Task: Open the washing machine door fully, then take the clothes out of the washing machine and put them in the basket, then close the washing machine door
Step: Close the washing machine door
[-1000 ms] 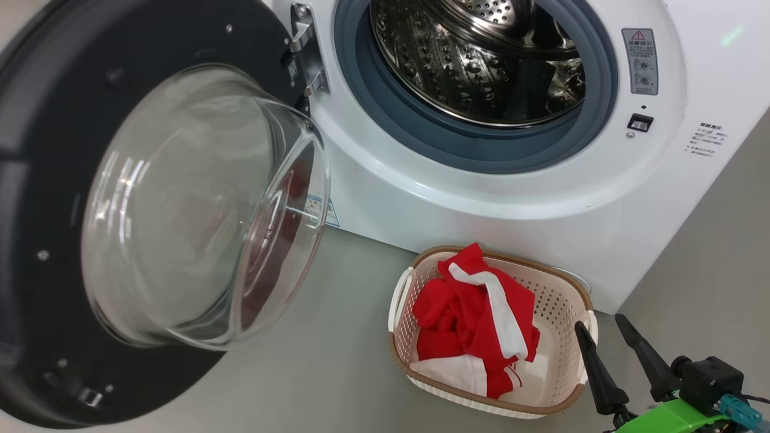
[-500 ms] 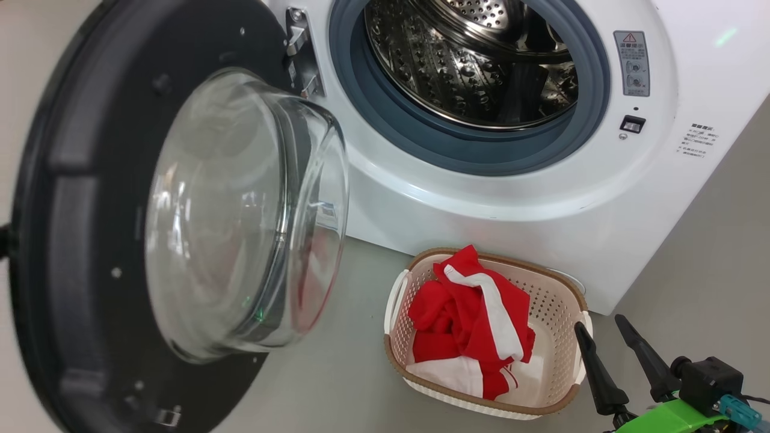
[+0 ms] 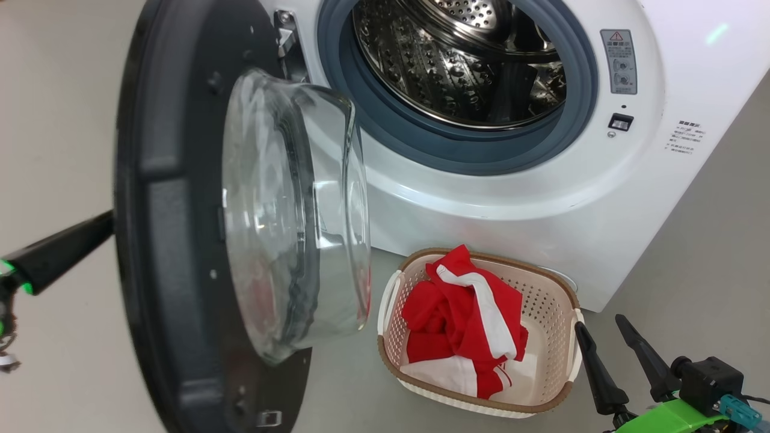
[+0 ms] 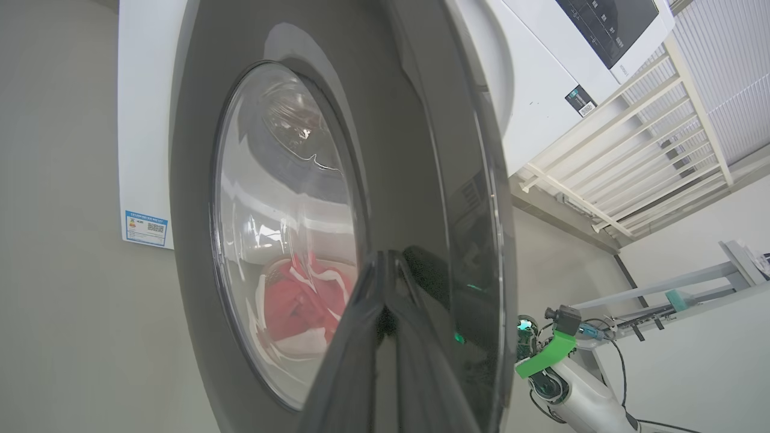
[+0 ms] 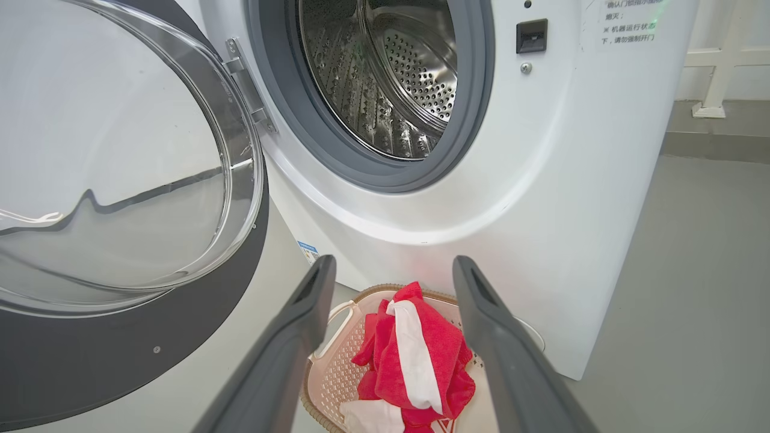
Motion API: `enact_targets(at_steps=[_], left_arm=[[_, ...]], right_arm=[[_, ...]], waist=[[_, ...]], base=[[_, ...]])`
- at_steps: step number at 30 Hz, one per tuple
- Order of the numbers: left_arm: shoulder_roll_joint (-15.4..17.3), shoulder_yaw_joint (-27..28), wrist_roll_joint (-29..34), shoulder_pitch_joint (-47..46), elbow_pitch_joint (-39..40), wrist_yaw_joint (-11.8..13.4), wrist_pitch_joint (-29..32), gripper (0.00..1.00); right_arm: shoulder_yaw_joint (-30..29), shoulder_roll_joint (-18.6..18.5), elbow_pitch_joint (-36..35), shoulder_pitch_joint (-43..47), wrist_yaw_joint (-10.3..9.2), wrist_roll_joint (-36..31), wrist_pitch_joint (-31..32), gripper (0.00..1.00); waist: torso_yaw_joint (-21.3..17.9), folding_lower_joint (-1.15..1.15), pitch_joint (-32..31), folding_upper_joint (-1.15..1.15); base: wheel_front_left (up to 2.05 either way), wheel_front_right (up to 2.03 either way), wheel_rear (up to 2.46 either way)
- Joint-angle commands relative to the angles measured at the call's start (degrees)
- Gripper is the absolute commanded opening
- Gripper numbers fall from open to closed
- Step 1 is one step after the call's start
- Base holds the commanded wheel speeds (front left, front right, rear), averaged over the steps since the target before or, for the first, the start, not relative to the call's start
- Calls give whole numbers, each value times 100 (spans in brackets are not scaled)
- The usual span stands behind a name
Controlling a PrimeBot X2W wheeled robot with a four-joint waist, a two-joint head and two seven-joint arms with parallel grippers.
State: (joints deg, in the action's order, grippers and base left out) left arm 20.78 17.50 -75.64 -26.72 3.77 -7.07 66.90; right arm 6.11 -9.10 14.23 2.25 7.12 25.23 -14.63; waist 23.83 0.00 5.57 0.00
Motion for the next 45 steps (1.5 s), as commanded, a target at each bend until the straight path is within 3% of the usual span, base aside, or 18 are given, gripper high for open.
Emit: enact_targets(at_steps=[1,10,25,32,35,43,44,45], left_arm=[[197,114,-10,-44,247,-41,-23,0],[-127,-223,-47,-170,589,-41,-377,0],[95,-240,376,258,146,-41,-1081,1],[201,-360,650,817,-178,-42,-1699,13],[201,-445,690,1060,-307,-42,-2049,22],[125,-768,658,1609,-637,-42,-3194,59],[105,-795,634,1664,-704,-42,-3355,69],[105,-795,634,1664,-704,-42,-3355,69]], right_arm=[[95,-78,-127,-43,36,16,-37,100],[78,-85,-128,-46,36,19,-37,100],[103,-16,-123,15,36,12,-37,100],[170,27,-91,63,36,13,-37,100],[193,32,-82,70,36,20,-37,100],[237,22,-77,69,36,25,-37,100],[243,21,-75,58,36,24,-37,100],[243,21,-75,58,36,24,-37,100]], waist=[[-14,0,0,0],[-71,0,5,0],[-73,0,-124,0],[-40,0,-268,0],[-27,0,-311,0],[14,0,-333,0],[13,0,-328,0],[13,0,-328,0]], base=[[0,0,0],[0,0,0],[0,0,0],[0,0,0],[0,0,0],[0,0,0],[0,0,0],[0,0,0]])
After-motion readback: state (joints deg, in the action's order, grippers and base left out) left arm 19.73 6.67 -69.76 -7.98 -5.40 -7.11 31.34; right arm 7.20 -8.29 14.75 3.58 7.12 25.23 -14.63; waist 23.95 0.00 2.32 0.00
